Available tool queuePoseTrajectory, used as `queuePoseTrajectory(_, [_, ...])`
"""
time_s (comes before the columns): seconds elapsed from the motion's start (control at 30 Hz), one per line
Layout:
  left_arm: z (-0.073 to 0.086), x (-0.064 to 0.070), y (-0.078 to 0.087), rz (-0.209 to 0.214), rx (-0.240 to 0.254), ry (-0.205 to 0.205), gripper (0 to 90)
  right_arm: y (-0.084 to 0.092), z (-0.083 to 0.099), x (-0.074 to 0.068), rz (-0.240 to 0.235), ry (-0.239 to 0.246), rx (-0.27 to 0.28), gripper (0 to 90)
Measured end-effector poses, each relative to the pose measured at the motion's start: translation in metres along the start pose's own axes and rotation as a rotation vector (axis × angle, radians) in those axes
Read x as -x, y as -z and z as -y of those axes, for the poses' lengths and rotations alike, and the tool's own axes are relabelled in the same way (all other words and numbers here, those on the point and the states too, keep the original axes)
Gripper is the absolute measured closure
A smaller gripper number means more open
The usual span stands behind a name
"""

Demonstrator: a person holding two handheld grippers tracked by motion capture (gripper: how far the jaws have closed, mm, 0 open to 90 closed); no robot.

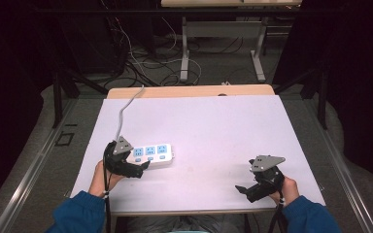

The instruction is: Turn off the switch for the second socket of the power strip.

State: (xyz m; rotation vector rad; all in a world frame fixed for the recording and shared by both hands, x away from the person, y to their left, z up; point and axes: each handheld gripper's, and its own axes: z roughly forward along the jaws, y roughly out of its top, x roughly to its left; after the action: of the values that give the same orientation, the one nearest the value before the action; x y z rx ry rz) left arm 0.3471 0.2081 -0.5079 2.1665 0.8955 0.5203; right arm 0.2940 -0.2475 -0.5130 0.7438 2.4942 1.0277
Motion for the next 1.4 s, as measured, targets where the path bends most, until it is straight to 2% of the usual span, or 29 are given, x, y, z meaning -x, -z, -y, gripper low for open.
queuePoseTrajectory(0.03, [0.001,0.001,0.001,0.002,0.006,0.007,0.2,0.000,0.000,0.000,-0.001,-0.004,-0.001,0.9])
queuePoseTrajectory(0.3, [0.005,0.003,0.008,-0.003,0.002,-0.019,0.2,0.001,0.000,0.000,-0.003,0.004,-0.006,1.0])
queuePoseTrajectory(0.5, [0.009,0.001,0.013,-0.018,0.005,-0.016,0.2,0.000,0.000,-0.001,0.007,-0.008,0.000,1.0])
queuePoseTrajectory(0.87, [0.018,0.001,0.022,-0.035,0.001,0.001,0.2,0.001,0.000,0.000,0.006,0.000,0.000,0.9])
queuePoseTrajectory(1.03, [0.024,-0.001,0.028,-0.021,-0.001,0.000,0.2,0.001,0.000,-0.001,0.009,-0.006,-0.002,1.0])
queuePoseTrajectory(1.37, [0.036,-0.003,0.040,-0.019,0.003,0.011,0.2,0.000,0.000,0.000,0.002,0.003,-0.005,0.9])
queuePoseTrajectory(1.4, [0.037,-0.004,0.042,-0.007,-0.001,0.009,0.2,0.000,0.000,0.000,0.002,0.003,-0.005,1.0])
